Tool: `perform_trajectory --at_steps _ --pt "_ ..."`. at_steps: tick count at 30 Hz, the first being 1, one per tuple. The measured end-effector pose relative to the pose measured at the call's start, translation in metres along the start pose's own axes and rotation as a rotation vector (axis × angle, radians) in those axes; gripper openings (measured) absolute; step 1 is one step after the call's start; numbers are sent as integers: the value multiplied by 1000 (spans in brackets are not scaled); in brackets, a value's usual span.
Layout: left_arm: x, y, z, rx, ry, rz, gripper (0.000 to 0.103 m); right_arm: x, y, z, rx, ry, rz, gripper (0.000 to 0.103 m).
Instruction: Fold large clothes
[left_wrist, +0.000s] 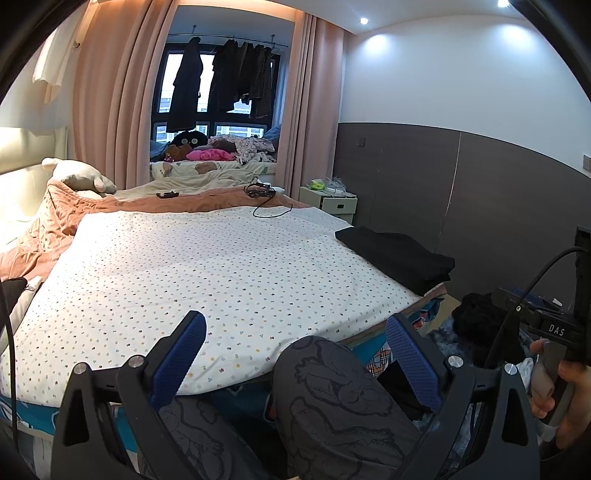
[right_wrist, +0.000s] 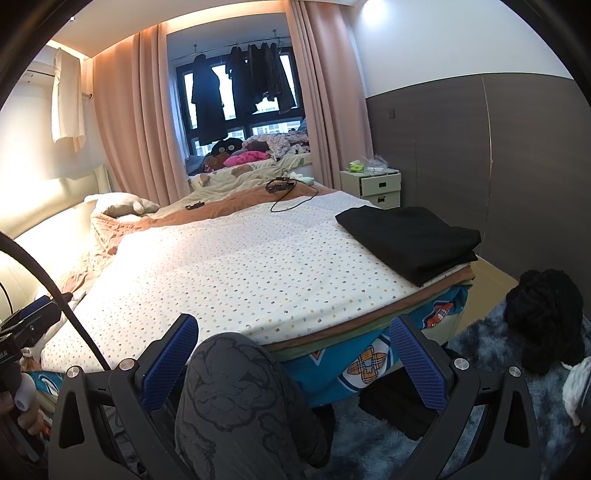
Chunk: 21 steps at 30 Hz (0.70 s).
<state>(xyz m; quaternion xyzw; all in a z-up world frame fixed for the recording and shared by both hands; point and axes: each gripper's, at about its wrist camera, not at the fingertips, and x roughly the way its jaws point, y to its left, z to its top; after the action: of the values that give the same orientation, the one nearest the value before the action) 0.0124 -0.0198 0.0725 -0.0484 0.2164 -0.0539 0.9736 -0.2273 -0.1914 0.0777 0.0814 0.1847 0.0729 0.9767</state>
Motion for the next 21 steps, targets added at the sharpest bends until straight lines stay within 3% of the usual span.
perform_trajectory --at_steps 21 --pt "-4 5 1 -16 -13 8 100 -3 -2 1 -2 -5 5 103"
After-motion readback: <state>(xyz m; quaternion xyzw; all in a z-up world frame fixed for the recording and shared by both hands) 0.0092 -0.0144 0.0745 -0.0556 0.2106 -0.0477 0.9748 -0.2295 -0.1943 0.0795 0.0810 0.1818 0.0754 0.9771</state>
